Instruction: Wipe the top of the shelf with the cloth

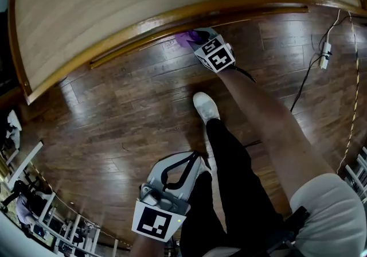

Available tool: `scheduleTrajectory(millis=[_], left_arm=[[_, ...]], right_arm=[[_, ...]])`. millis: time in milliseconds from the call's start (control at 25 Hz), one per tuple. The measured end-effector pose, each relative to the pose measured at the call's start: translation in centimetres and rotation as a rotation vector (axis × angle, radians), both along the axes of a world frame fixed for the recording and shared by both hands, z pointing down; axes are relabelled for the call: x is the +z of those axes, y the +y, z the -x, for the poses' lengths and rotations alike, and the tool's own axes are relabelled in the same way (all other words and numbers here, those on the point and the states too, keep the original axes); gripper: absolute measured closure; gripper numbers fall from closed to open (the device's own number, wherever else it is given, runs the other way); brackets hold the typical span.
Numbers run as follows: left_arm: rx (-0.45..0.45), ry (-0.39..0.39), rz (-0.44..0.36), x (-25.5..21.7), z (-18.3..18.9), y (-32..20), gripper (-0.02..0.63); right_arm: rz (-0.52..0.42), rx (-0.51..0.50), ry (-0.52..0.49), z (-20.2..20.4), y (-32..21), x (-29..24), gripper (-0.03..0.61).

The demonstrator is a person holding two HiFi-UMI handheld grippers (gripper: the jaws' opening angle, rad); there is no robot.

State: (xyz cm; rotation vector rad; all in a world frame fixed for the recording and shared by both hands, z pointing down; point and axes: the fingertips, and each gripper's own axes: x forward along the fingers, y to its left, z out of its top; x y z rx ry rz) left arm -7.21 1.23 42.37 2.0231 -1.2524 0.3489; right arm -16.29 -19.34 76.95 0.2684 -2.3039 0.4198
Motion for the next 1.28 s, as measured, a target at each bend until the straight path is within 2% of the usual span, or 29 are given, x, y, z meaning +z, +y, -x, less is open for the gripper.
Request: scheduleTrajectory(millis=[480, 640, 800, 920, 1040, 1120, 1280], left_arm=[[0.145, 0.024, -0.011, 0.7, -4.4, -4.1, 0.592], [0.166, 0.016, -0.008, 1.3, -4.8, -4.4, 0.592], [0.167, 0.007, -0.013, 1.6, -4.5, -4.4, 0.592], [0.136, -0.002, -0.026, 1.4, -3.7, -4.5, 0.592], [0.090, 0.002, -0.050, 0.9, -3.0, -4.3, 0.592], [0.072, 0.005, -0.061, 0.6, -2.6, -3.6, 0.592], [0.027, -0.014, -0.058, 0.8, -0.7, -0.9, 0.592]], right_arm=[[-0.130, 0.245, 0.179, -20.4, -13.5, 0.8, 0.485], [-0.171, 0.289, 0.241, -24.8, -16.1, 0.3, 0.485], [-0.197, 0.339, 0.294, -27.5, -17.8, 0.0, 0.485], [-0.195, 0.347, 0.269, -27.1, -17.5, -0.3, 0.485], [-0.172, 0.293, 0.177, -23.5, -14.3, -1.8, 0.485], [-0.142, 0.208, 0.116, -19.8, -10.1, -2.4, 0.485], [-0.065, 0.002, 0.015, -9.9, 0.3, -2.3, 0.485]])
